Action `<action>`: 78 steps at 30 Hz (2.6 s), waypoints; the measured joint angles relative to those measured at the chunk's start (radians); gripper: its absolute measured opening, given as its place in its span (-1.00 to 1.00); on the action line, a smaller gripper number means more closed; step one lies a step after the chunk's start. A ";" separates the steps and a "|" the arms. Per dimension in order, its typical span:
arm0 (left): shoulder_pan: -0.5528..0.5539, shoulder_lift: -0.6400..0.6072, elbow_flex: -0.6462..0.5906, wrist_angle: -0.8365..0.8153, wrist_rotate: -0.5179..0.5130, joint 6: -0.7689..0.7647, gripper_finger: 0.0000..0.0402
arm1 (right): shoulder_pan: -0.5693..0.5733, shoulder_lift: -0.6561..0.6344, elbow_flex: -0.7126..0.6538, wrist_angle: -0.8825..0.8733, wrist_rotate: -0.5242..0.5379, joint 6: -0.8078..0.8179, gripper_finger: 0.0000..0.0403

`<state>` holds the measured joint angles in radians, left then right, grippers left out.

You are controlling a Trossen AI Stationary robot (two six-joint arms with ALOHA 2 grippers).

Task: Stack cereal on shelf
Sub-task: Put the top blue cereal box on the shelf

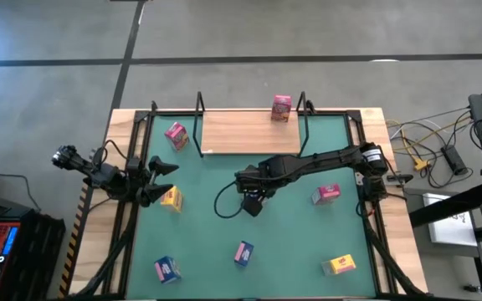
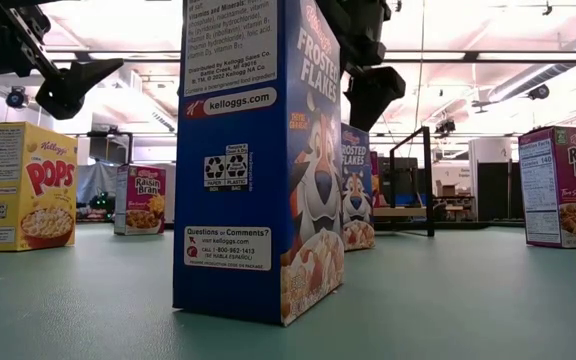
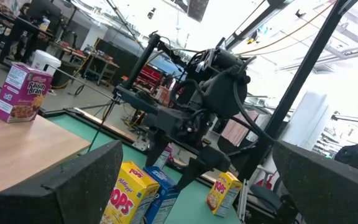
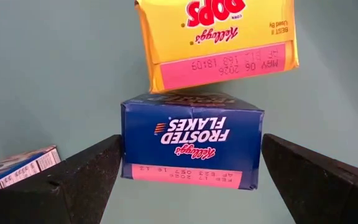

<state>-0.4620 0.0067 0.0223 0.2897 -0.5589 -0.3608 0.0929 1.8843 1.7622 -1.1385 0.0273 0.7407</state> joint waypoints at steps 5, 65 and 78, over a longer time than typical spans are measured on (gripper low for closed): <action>0.000 0.000 0.000 0.000 0.000 0.000 0.98 | -0.002 0.000 -0.010 0.031 0.000 0.000 0.85; 0.000 0.000 0.000 0.000 0.000 0.000 0.98 | -0.434 -0.099 0.034 -0.019 0.083 0.152 0.45; 0.000 0.000 0.000 0.000 0.000 0.000 0.98 | -0.444 -0.095 0.034 0.113 0.224 0.122 0.45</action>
<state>-0.4618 0.0067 0.0219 0.2897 -0.5591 -0.3607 -0.3515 1.7889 1.7958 -1.0255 0.2514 0.8623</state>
